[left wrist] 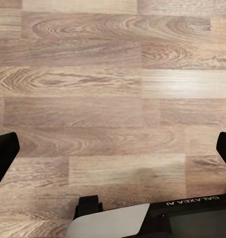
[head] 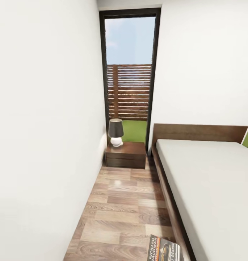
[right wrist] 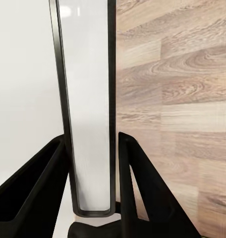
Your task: In the bedroom, move the book from the bed onto either nightstand, and place the two sandals side by side next to the bed.
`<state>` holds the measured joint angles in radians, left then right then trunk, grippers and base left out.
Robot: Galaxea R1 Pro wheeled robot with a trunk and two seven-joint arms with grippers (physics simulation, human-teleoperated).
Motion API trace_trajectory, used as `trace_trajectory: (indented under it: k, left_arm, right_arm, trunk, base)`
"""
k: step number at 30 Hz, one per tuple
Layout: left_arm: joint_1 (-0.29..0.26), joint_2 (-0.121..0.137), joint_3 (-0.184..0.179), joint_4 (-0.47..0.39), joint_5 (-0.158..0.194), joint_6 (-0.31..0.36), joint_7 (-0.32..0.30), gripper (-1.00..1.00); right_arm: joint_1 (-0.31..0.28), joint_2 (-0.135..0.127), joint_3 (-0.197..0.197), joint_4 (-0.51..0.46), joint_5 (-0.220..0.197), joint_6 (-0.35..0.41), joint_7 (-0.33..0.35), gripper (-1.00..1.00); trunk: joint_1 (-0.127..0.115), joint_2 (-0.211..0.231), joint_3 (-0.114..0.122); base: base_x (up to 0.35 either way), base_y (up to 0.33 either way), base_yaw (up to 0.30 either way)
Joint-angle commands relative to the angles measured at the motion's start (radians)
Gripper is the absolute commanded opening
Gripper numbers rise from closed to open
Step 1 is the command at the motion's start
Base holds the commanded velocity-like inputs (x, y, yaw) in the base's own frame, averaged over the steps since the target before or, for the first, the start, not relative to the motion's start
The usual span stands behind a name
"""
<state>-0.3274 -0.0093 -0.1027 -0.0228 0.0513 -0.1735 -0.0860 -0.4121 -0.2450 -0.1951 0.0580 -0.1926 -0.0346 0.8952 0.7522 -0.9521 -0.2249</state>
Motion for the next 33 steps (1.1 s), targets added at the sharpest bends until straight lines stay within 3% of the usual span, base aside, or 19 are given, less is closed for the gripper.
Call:
trace_trajectory:
  k: [1, 13, 24, 33]
  left_arm:
    - [-0.001, 0.000, -0.008, 0.001, 0.005, -0.004, -0.001, 1.00]
    - [-0.001, 0.000, -0.008, 0.001, 0.006, -0.004, -0.001, 1.00]
    - [-0.001, 0.000, -0.008, 0.001, 0.006, -0.004, -0.001, 1.00]
    - [-0.001, 0.000, -0.008, 0.001, 0.006, -0.004, -0.001, 1.00]
  right_arm:
    - [-0.002, 0.000, 0.000, 0.005, -0.007, -0.004, 0.004, -1.00]
    - [-0.002, 0.000, 0.000, 0.004, -0.005, -0.004, 0.005, -1.00]
    - [-0.002, 0.000, 0.000, 0.004, -0.005, -0.004, 0.005, -1.00]
    - [-0.002, 0.000, 0.000, 0.004, -0.005, -0.004, 0.005, -1.00]
  trunk:
    - [0.001, -0.001, -0.001]
    - [0.001, -0.001, -0.001]
    - [0.001, -0.001, -0.001]
    - [0.001, -0.001, -0.001]
  base:
    - [0.296, 0.121, 0.000]
    - [0.296, 0.017, 0.000]
    - [0.027, 0.000, -0.188]
    - [0.000, 0.000, -0.041]
